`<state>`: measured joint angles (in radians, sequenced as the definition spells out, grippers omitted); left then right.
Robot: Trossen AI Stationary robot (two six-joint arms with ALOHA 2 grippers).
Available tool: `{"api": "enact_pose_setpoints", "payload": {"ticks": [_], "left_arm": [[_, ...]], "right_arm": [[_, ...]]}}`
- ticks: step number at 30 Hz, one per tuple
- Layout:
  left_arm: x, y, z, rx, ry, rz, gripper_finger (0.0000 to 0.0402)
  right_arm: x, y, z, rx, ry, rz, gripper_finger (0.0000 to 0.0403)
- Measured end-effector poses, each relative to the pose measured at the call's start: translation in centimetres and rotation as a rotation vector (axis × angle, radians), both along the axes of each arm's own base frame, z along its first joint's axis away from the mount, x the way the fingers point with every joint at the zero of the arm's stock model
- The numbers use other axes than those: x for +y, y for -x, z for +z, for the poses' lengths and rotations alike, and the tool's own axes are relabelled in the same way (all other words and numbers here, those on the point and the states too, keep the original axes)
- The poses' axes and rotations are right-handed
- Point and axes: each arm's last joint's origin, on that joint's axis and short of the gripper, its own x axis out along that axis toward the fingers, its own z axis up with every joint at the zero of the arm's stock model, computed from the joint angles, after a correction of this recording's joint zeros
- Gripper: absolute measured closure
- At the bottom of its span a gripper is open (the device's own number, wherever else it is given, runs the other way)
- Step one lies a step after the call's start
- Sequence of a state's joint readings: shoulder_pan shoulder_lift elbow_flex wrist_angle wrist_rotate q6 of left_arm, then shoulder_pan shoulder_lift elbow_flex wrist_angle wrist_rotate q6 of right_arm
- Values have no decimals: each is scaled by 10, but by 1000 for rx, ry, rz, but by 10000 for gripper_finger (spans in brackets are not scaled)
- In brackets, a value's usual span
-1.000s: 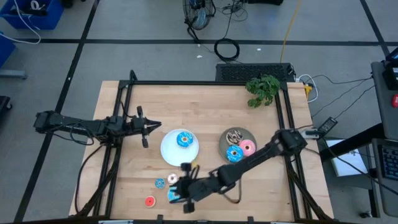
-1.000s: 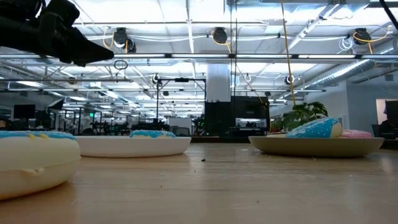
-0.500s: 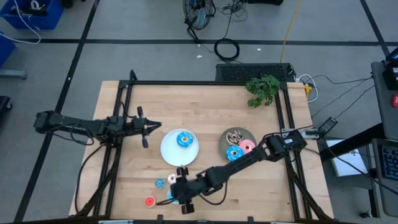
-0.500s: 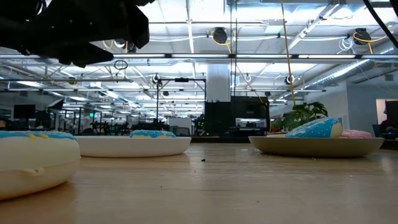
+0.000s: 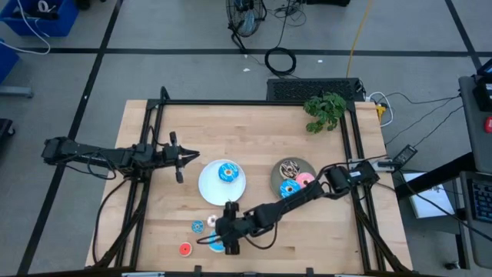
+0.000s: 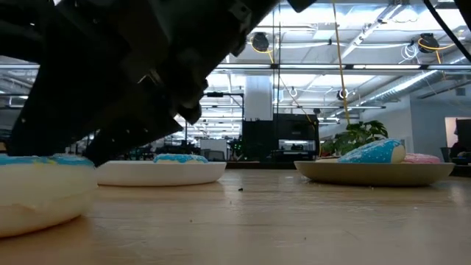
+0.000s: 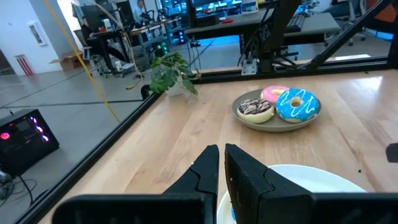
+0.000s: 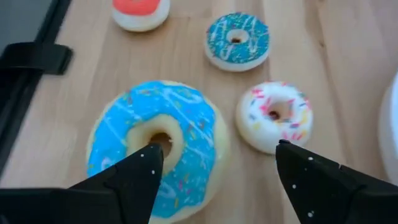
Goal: Pick & Place donuts
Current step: Put the large light blue donut on the white plate
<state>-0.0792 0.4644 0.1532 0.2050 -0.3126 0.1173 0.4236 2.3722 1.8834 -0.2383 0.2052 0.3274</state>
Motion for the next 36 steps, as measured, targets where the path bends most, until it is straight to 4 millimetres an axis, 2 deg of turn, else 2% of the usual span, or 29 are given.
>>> {"api": "enact_pose_setpoints", "payload": {"ticks": [5,11,15,20,29,33,36], "left_arm": [[0,0,0,0,0,0,366],[0,0,0,1,-5,1,366],[0,0,0,0,-5,2,366],[0,0,0,0,-4,2,366],[0,0,0,-2,6,3,366],[0,0,0,-2,7,2,366],[0,0,0,1,7,2,366]], "right_arm": [[-1,4,-9,25,-13,5,114],[-1,5,-10,50,-44,44,117],[-2,5,-11,66,-71,65,133],[-10,2,-11,88,-140,31,195],[-19,-2,-9,89,-160,28,382],[-22,0,-1,92,-142,34,385],[-25,4,15,91,-113,31,386]]}}
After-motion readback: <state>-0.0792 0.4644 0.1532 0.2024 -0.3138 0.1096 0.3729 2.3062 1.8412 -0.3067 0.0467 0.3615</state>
